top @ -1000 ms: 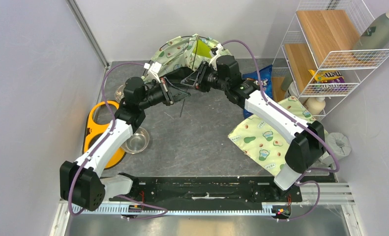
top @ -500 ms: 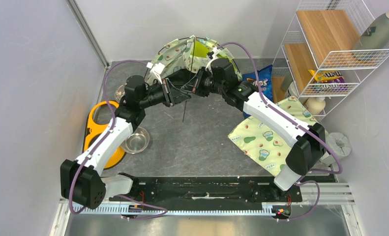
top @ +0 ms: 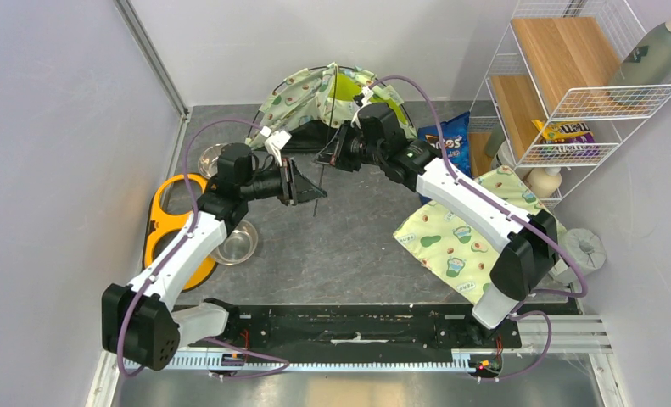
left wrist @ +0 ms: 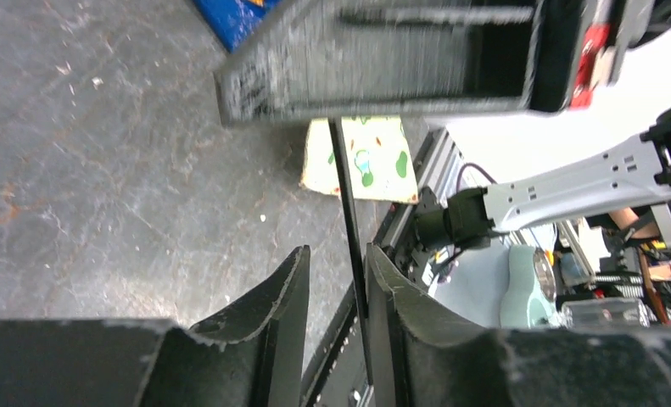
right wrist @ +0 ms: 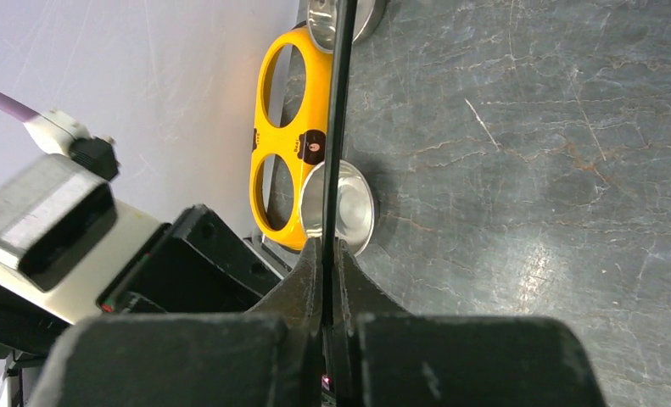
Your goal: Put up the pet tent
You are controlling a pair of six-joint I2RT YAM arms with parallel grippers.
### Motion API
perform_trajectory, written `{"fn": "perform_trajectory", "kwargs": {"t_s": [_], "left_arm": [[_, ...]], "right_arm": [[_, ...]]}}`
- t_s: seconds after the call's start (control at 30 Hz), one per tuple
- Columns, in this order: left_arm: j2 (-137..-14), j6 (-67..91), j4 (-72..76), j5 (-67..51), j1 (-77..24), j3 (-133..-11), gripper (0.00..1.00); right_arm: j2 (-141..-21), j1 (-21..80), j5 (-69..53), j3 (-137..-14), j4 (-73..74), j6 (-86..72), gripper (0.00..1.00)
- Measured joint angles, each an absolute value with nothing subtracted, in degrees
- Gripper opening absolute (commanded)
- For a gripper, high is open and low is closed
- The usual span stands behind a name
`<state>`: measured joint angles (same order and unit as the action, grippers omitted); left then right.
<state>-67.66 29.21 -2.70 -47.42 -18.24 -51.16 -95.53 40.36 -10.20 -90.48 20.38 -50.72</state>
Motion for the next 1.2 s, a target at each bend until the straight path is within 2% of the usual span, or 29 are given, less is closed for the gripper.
{"fn": "perform_trajectory", "kwargs": {"t_s": [0.03, 0.1, 0.23, 0.37, 0.4, 0.47, 0.73, 0.87, 1.03, 1.2], "left_arm": [[-67.5, 28.7, -3.7, -47.9, -18.2, -51.0, 0.28], [-66.9, 27.6, -5.6, -48.7, -18.2, -50.6, 0.03], [-66.0, 26.5, -7.0, -49.2, -18.1, -50.2, 0.02], [-65.9, 26.8, -6.7, -48.0, -18.1, -50.2, 0.02], [-65.9, 27.3, -7.0, -47.9, -18.1, -50.2, 0.02], [-65.9, 28.6, -6.6, -47.4, -18.1, -50.2, 0.02], [-66.1, 32.6, -3.1, -45.1, -18.1, -53.2, 0.02], [-67.0, 33.8, -1.8, -44.8, -18.1, -54.9, 0.02], [-68.4, 34.6, -1.3, -44.6, -18.1, -55.4, 0.02], [-68.9, 35.3, -0.2, -44.1, -18.1, -55.7, 0.02]], "right_arm": [[-95.5, 40.4, -10.1, -90.6, 20.4, -50.7, 0.0], [-95.5, 40.4, -9.7, -90.8, 20.4, -50.4, 0.0], [-95.5, 40.4, -9.4, -90.8, 20.8, -50.3, 0.0], [-95.5, 40.4, -9.4, -90.9, 20.6, -49.7, 0.39], [-95.5, 40.2, -9.1, -90.9, 20.2, -49.2, 0.45], [-95.5, 39.6, -9.0, -91.2, 19.1, -48.3, 0.49], [-92.8, 38.6, -9.5, -91.1, 15.6, -44.9, 0.5], [-91.4, 39.6, -9.8, -90.1, 13.9, -42.7, 0.47], [-91.6, 41.1, -9.7, -89.9, 13.9, -40.4, 0.38], [-91.9, 41.6, -8.9, -89.9, 15.2, -39.3, 0.38]]}}
